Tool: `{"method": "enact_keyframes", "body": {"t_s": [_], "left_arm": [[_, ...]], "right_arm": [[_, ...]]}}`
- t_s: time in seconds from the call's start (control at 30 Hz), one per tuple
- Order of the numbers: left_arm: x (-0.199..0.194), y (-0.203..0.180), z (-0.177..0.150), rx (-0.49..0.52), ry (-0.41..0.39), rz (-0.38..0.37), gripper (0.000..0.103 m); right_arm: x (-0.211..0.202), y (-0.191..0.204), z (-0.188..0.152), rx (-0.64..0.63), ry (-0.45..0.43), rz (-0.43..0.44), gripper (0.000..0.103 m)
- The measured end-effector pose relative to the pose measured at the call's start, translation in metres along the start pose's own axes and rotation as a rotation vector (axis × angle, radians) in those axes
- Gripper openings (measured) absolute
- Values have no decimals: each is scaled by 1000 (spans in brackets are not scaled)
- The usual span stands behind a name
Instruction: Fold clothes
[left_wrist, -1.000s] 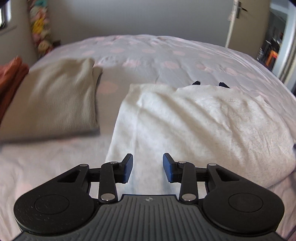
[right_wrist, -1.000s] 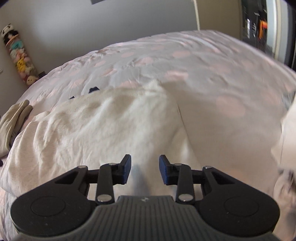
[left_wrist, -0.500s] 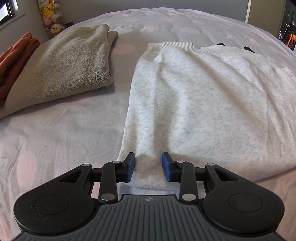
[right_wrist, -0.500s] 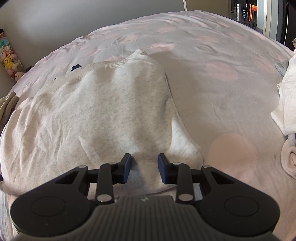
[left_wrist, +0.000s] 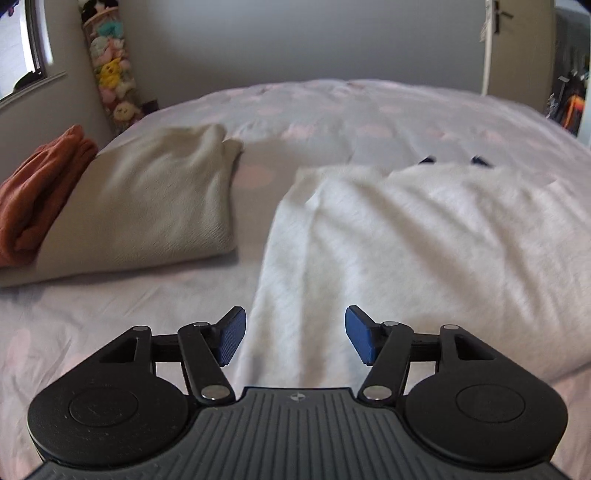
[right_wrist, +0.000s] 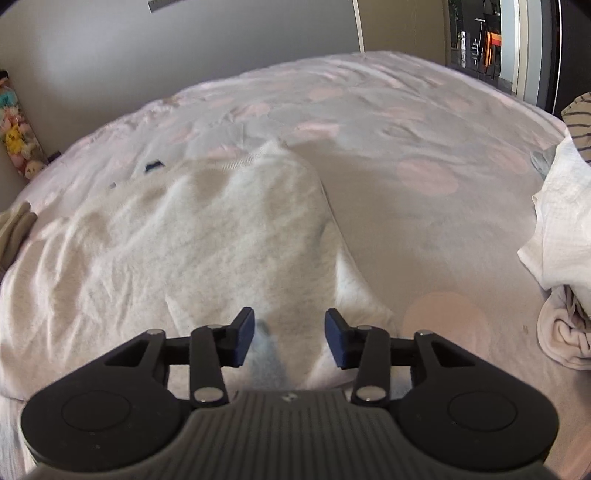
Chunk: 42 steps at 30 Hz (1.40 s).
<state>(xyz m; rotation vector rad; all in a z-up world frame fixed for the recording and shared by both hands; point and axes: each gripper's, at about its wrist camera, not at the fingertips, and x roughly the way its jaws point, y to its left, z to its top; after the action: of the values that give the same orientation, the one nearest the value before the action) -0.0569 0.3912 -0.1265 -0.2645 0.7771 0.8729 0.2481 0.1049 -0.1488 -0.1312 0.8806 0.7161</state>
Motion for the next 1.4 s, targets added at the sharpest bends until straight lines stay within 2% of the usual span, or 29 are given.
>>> {"method": "enact_keyframes", "body": {"t_s": [0.07, 0.13, 0.3, 0.47, 0.6, 0.77, 0.93, 1.03, 1.4], "left_arm": [[5, -10, 4, 29, -11, -24, 58], [11, -17, 7, 53, -18, -39, 58], [25, -20, 13, 49, -37, -79, 58], [42, -11, 17, 1, 2, -93, 58], [50, 0, 21, -45, 0, -98, 59], [58, 14, 24, -80, 17, -89, 68], [64, 21, 27, -122, 49, -116, 68], [67, 22, 28, -120, 43, -95, 68], [80, 20, 35, -135, 66, -61, 68]], "right_arm": [[6, 4, 0, -17, 12, -4, 55], [12, 8, -1, -35, 24, -9, 65], [22, 13, -2, -57, 48, 18, 84], [24, 14, 3, -55, 62, 30, 89], [15, 12, 11, -37, 51, 49, 89], [2, 7, 45, -40, -5, 81, 88], [19, -10, 92, -54, 20, 92, 88], [36, -23, 109, -24, 43, 93, 87], [106, -49, 105, 75, 178, 193, 88]]}}
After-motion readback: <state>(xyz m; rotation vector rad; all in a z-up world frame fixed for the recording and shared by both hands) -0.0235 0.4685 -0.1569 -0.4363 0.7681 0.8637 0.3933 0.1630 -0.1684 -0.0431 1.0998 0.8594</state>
